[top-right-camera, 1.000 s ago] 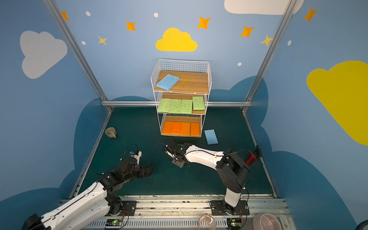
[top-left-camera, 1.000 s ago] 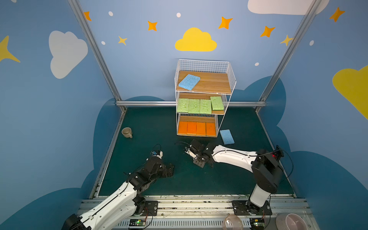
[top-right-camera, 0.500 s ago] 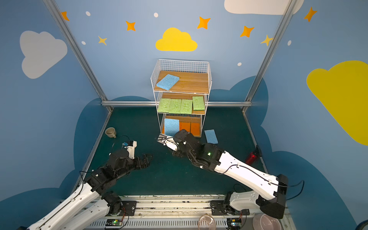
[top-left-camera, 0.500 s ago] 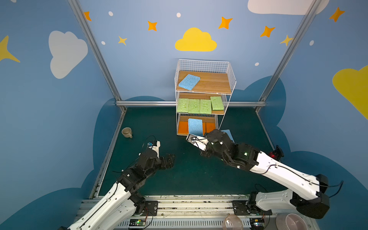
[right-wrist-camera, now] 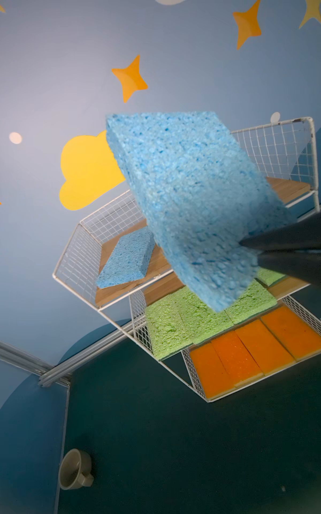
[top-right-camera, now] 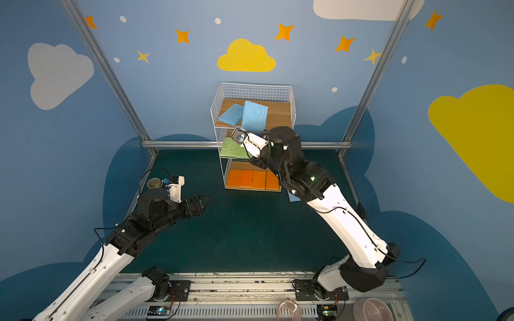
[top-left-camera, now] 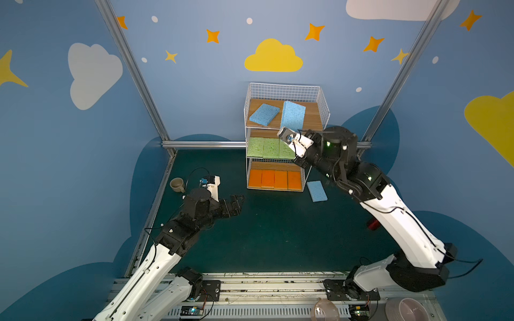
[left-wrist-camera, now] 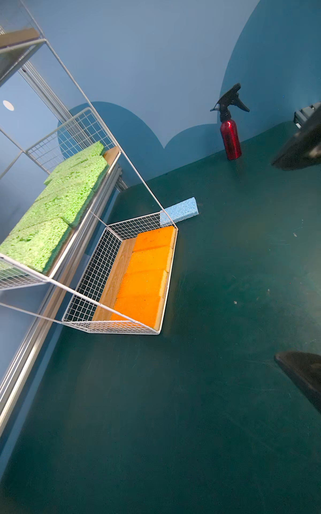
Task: Place and organize the cleaning sponges onto the shelf
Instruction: 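Grasp the blue sponge edge with the right gripper and lift it to the top board, then lower the blue sponge beside the other blue sponge on the top board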
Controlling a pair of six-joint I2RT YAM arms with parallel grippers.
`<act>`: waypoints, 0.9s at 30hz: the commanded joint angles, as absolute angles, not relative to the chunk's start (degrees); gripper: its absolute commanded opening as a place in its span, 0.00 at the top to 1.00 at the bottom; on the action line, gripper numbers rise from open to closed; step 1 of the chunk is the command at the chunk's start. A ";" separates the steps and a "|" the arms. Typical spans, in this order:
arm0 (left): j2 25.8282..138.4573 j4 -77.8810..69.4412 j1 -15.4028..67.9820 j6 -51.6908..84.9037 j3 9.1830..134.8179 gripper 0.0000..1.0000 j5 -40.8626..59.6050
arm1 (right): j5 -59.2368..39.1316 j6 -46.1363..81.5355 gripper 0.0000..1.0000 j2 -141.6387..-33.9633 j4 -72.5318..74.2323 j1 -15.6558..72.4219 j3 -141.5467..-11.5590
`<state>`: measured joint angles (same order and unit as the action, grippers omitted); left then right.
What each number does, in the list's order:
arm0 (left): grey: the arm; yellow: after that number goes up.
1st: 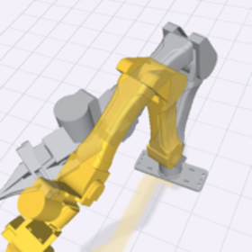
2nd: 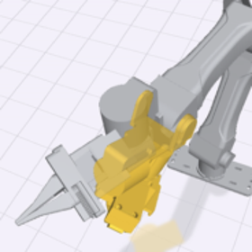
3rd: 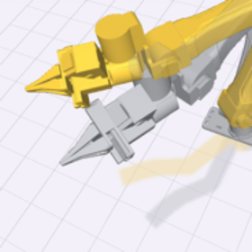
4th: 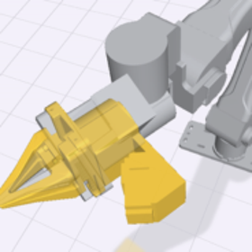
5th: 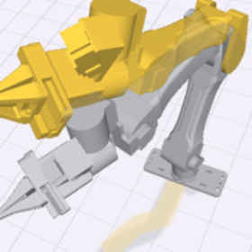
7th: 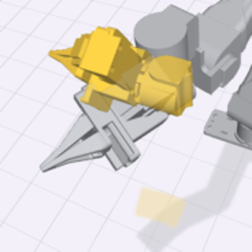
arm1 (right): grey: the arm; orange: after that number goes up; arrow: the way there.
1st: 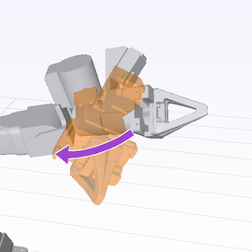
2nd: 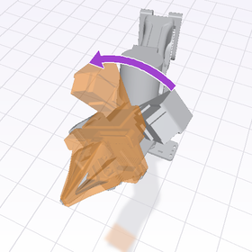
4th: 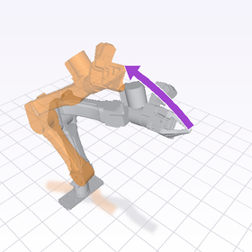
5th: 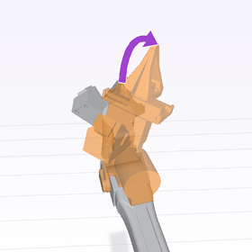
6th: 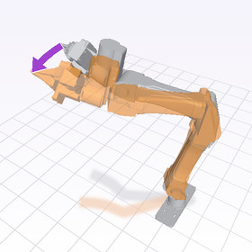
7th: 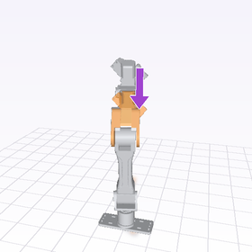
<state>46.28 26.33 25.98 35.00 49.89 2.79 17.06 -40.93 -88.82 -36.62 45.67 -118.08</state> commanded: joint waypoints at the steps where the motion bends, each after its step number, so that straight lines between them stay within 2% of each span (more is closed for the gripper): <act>1: 45.68 26.90 24.84 34.17 48.72 0.00 4.91 | 10.80 -39.12 1.00 -95.40 -48.07 43.44 -128.95; 4: 45.02 26.66 24.21 34.26 47.32 0.00 5.26 | 9.25 -36.64 1.00 -100.89 -51.63 40.97 -136.71; 12: 44.46 26.77 23.27 34.41 44.67 0.00 6.58 | 11.23 -33.28 1.00 -109.34 -53.67 38.03 -145.87; 27: 46.57 26.11 21.94 33.66 44.17 0.00 8.60 | 16.62 -32.44 1.00 -114.48 -52.20 36.32 -147.99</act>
